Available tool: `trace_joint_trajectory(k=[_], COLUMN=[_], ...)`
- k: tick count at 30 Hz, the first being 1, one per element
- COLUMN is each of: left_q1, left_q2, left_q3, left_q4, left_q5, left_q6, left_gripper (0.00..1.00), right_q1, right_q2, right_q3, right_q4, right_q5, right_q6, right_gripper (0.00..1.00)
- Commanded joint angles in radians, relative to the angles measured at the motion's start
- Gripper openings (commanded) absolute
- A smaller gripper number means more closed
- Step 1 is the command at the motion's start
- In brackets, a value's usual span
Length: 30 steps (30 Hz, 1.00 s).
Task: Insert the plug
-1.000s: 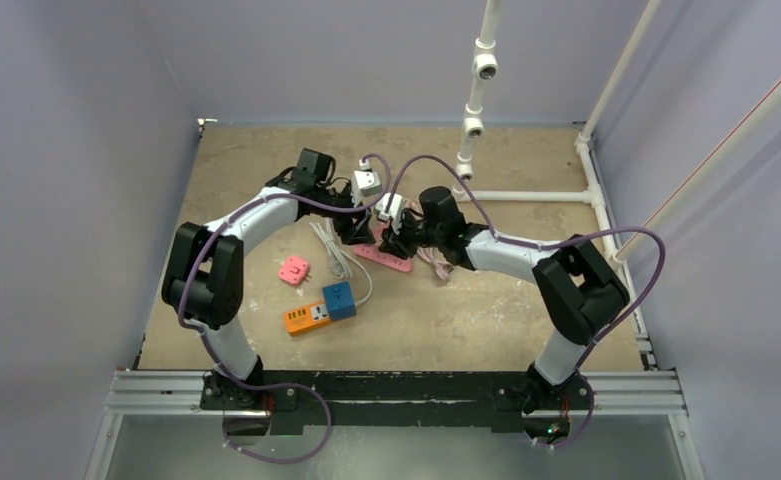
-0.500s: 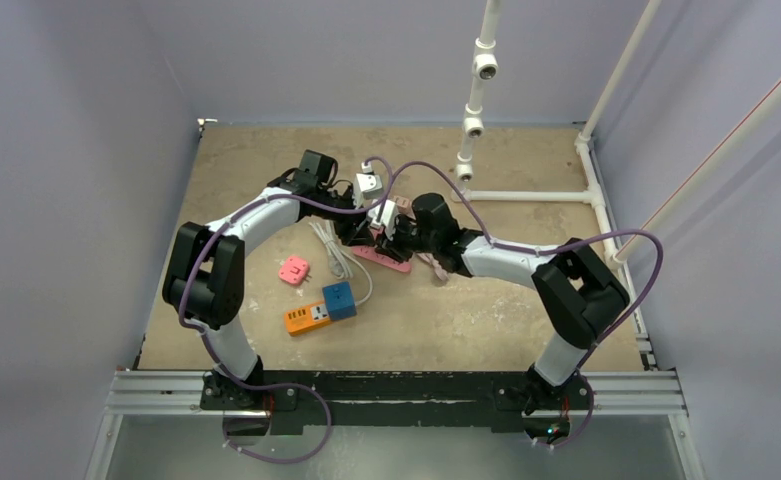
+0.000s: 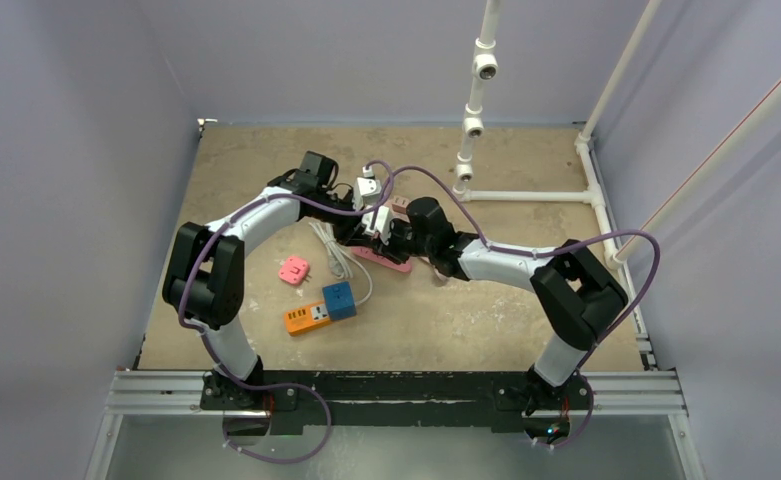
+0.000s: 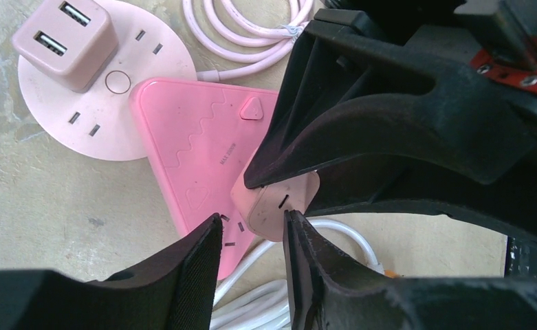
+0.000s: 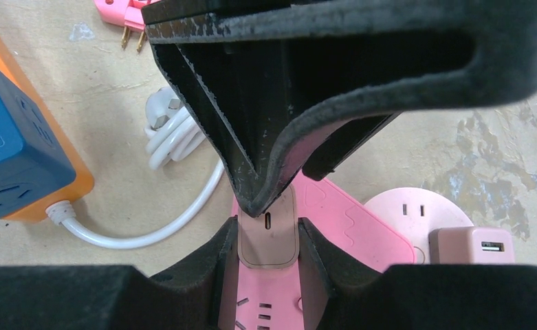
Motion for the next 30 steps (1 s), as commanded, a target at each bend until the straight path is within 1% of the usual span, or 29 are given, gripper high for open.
trace_joint_trajectory(k=[1,6,9,12,16,21,22,23,24,25,30], left_q1=[-0.014,-0.025,-0.027,-0.027,-0.027,-0.027,-0.027,-0.027,-0.027,-0.027,-0.027], left_q2=[0.034,0.042,0.044,0.045,0.044,0.043,0.043,0.043,0.042,0.041,0.042], left_q3=[0.015,0.013,0.013,0.013,0.015,0.016,0.016,0.016,0.015,0.015,0.014], left_q4=[-0.042,-0.051,-0.054,-0.056,-0.054,-0.053,-0.053,-0.052,-0.052,-0.052,-0.055], left_q5=[-0.03,-0.031,-0.03,-0.029,-0.025,-0.025,-0.025,-0.024,-0.024,-0.025,-0.027], left_q6=[0.064,0.078,0.081,0.083,0.082,0.084,0.085,0.085,0.085,0.085,0.086], left_gripper=[0.35,0.32,0.31,0.3,0.3,0.29,0.29,0.29,0.29,0.29,0.29], right_q1=[0.027,0.026,0.027,0.027,0.026,0.027,0.028,0.027,0.026,0.026,0.027], right_q2=[-0.007,-0.023,-0.032,-0.039,-0.053,-0.055,-0.049,-0.044,-0.038,-0.031,-0.017], right_q3=[-0.02,-0.029,-0.033,-0.034,-0.03,-0.019,-0.015,-0.012,-0.008,-0.006,-0.005], right_q4=[-0.065,-0.049,-0.045,-0.036,-0.017,-0.011,-0.014,-0.017,-0.024,-0.03,-0.027], right_q5=[-0.04,-0.049,-0.065,-0.054,-0.034,-0.04,-0.044,-0.047,-0.051,-0.053,-0.025], right_q6=[-0.013,-0.007,-0.012,-0.006,0.013,0.012,0.01,0.009,0.007,0.005,0.016], right_gripper=[0.0,0.01,0.09,0.21,0.28,0.32,0.39,0.82,0.97,0.99,0.99])
